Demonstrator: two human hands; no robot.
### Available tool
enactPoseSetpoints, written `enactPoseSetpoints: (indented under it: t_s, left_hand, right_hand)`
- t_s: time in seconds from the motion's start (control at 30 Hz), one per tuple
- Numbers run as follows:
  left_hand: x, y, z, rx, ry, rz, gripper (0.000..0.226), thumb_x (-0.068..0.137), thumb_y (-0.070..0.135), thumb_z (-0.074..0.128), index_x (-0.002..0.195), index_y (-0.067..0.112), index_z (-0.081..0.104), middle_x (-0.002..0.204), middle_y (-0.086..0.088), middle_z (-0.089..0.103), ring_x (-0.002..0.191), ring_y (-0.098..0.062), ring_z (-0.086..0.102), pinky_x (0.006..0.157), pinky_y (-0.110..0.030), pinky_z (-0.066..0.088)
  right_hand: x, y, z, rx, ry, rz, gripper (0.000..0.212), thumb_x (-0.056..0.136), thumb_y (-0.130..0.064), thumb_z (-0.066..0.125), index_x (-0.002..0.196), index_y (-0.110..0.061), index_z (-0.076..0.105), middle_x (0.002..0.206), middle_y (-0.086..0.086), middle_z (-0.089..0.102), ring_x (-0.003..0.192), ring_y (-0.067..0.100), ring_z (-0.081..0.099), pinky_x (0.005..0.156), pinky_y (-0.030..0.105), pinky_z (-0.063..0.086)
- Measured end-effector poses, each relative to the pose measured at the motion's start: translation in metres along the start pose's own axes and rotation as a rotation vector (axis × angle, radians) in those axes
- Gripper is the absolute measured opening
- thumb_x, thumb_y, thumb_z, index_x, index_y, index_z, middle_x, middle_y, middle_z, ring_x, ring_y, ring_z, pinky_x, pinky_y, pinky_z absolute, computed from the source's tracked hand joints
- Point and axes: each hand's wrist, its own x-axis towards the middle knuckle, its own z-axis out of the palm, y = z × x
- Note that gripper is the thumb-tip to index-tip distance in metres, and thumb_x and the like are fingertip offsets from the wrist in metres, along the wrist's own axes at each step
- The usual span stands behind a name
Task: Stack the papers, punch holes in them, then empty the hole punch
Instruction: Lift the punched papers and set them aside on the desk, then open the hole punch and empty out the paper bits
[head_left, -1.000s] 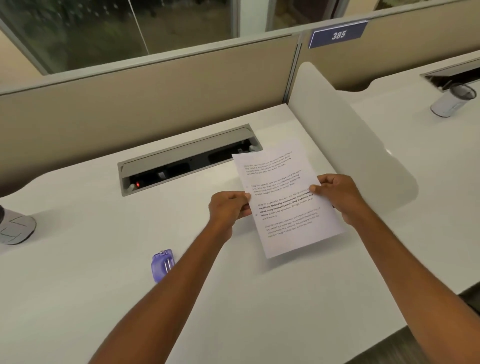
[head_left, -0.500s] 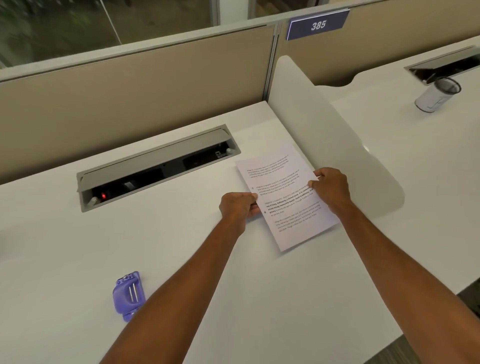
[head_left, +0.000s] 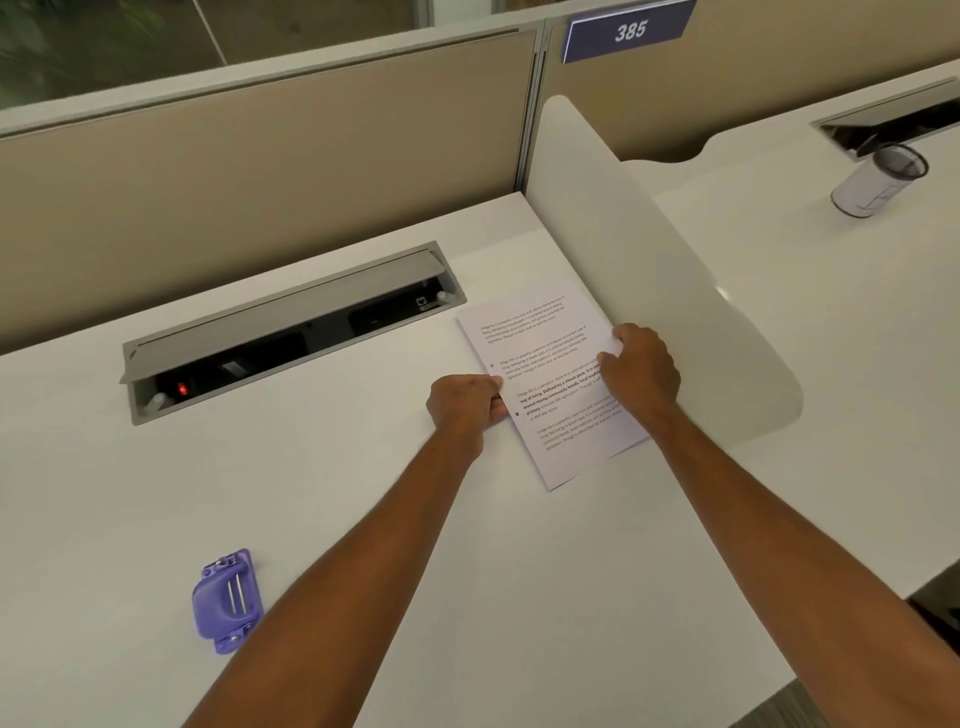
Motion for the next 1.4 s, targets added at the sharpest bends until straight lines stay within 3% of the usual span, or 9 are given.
enactPoseSetpoints:
  t_s: [0.17,0.27,0.4,0.53,0.9,0.97,1.1,1.27,1.4]
  left_hand:
    - [-0.001,0.000,-0.001,0.119,0.128,0.096,0.021,0.089,0.014,0.090,0.072,0.008,0.081,0.072,-0.013,0.083,0.066,-0.030,0.083,0.072,-0.045,0.072]
    - [-0.004,-0.002,-0.006,0.211,0.198,0.201,0.033,0.093,0.023,0.087,0.063,0.015,0.078,0.065,-0.007,0.078,0.058,-0.024,0.071,0.081,-0.046,0.071]
    - [-0.018,0.000,-0.021,0.163,0.167,0.257,0.029,0.096,0.016,0.081,0.068,0.026,0.079,0.076,-0.003,0.082,0.069,-0.022,0.078,0.081,-0.042,0.072]
    - [-0.042,0.002,-0.047,0.126,0.153,0.297,0.025,0.099,0.020,0.079,0.077,0.032,0.080,0.081,0.004,0.084,0.080,-0.022,0.084,0.067,-0.020,0.066]
    - [-0.092,-0.002,-0.183,0.104,0.171,0.361,0.012,0.100,0.022,0.077,0.092,0.028,0.083,0.084,0.003,0.085,0.077,-0.014,0.083,0.075,-0.025,0.067]
    - [-0.102,-0.002,-0.214,0.100,0.210,0.368,0.013,0.100,0.021,0.075,0.093,0.027,0.084,0.087,0.003,0.085,0.076,-0.011,0.082,0.073,-0.024,0.066]
    - [-0.116,-0.007,-0.280,0.098,0.348,0.366,0.017,0.098,0.018,0.073,0.093,0.030,0.083,0.091,0.007,0.085,0.081,-0.012,0.082,0.076,-0.027,0.066]
    - [-0.128,-0.026,-0.339,0.120,0.530,0.309,0.009,0.098,0.022,0.077,0.101,0.030,0.080,0.095,0.018,0.077,0.088,0.001,0.071,0.072,-0.015,0.051]
    - [-0.130,-0.052,-0.360,0.171,0.546,0.212,0.014,0.097,0.023,0.079,0.111,0.020,0.079,0.099,0.012,0.074,0.085,0.000,0.067,0.070,-0.014,0.046]
  right_hand:
    - [-0.007,-0.004,-0.002,0.004,0.011,0.002,0.047,0.105,-0.027,0.069,0.149,-0.012,0.060,0.148,0.014,0.063,0.133,0.037,0.063,0.107,0.051,0.054]
    - [-0.013,-0.005,-0.004,0.016,0.027,-0.008,0.046,0.105,-0.026,0.068,0.148,-0.012,0.060,0.147,0.014,0.063,0.132,0.037,0.063,0.105,0.050,0.054]
    - [-0.024,-0.004,-0.005,0.035,0.031,-0.007,0.045,0.105,-0.027,0.069,0.148,-0.013,0.061,0.146,0.014,0.065,0.132,0.037,0.063,0.101,0.049,0.053]
    - [-0.050,-0.008,-0.003,0.079,0.035,0.010,0.044,0.105,-0.026,0.070,0.147,-0.014,0.062,0.145,0.014,0.065,0.130,0.037,0.064,0.099,0.047,0.052]
    - [-0.182,-0.086,0.052,0.336,-0.198,-0.122,0.038,0.102,-0.028,0.074,0.140,-0.026,0.067,0.144,-0.003,0.067,0.126,0.019,0.068,0.106,0.042,0.056]
    - [-0.202,-0.106,0.064,0.366,-0.237,-0.159,0.036,0.102,-0.028,0.075,0.138,-0.027,0.069,0.140,-0.006,0.068,0.119,0.015,0.069,0.100,0.037,0.056]
    - [-0.240,-0.147,0.091,0.429,-0.326,-0.214,0.030,0.100,-0.026,0.077,0.130,-0.023,0.073,0.125,-0.007,0.072,0.099,0.009,0.069,0.080,0.014,0.046]
    - [-0.292,-0.191,0.126,0.456,-0.486,-0.200,0.024,0.098,-0.023,0.076,0.122,-0.019,0.078,0.112,-0.004,0.075,0.099,0.013,0.071,0.091,0.027,0.055]
    - [-0.324,-0.213,0.155,0.403,-0.567,-0.208,0.020,0.099,-0.019,0.073,0.117,-0.014,0.080,0.105,-0.005,0.076,0.097,0.013,0.070,0.080,0.017,0.048]
